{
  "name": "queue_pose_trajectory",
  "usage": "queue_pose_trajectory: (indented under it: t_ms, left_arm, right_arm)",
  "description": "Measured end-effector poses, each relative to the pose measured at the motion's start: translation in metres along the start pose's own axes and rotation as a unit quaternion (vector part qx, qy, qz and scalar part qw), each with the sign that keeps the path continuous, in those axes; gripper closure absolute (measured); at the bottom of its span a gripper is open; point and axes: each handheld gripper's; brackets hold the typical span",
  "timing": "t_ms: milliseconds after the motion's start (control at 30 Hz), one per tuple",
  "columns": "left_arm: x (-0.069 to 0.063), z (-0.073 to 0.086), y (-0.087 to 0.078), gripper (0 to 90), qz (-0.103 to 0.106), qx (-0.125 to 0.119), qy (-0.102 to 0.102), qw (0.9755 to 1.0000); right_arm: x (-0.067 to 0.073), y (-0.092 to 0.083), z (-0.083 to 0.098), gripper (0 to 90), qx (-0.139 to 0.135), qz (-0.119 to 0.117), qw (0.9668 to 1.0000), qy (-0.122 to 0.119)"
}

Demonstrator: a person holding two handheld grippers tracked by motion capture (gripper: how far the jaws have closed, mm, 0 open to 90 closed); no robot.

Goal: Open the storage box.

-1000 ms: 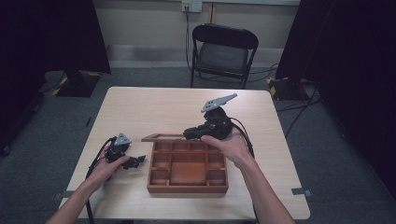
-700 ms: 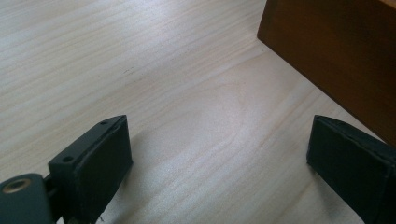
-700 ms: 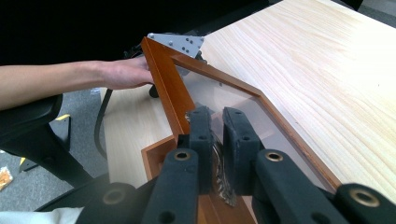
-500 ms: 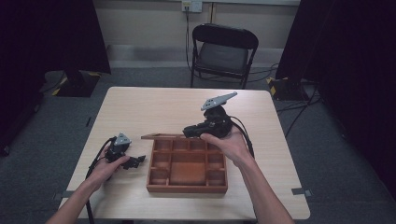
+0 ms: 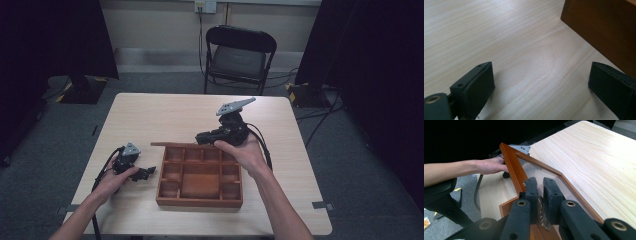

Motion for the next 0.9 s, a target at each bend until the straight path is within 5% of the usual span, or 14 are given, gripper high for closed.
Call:
queue_pose_trajectory:
  t_ms: [900]
  left_arm:
    - [0.0000, 0.0000, 0.0000, 5.8, 0.000, 0.000, 0.000, 1.0000]
  right_arm:
    - [-0.0021, 0.0000, 0.0011, 84.4, -0.020, 0.000, 0.9998, -0.007]
Point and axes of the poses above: each handheld gripper's, and its own axes: y roughly forward along the jaws, z roughly out of its underside, x roughly to its left, and after that the axes turned 13 degrees about -z, right-handed
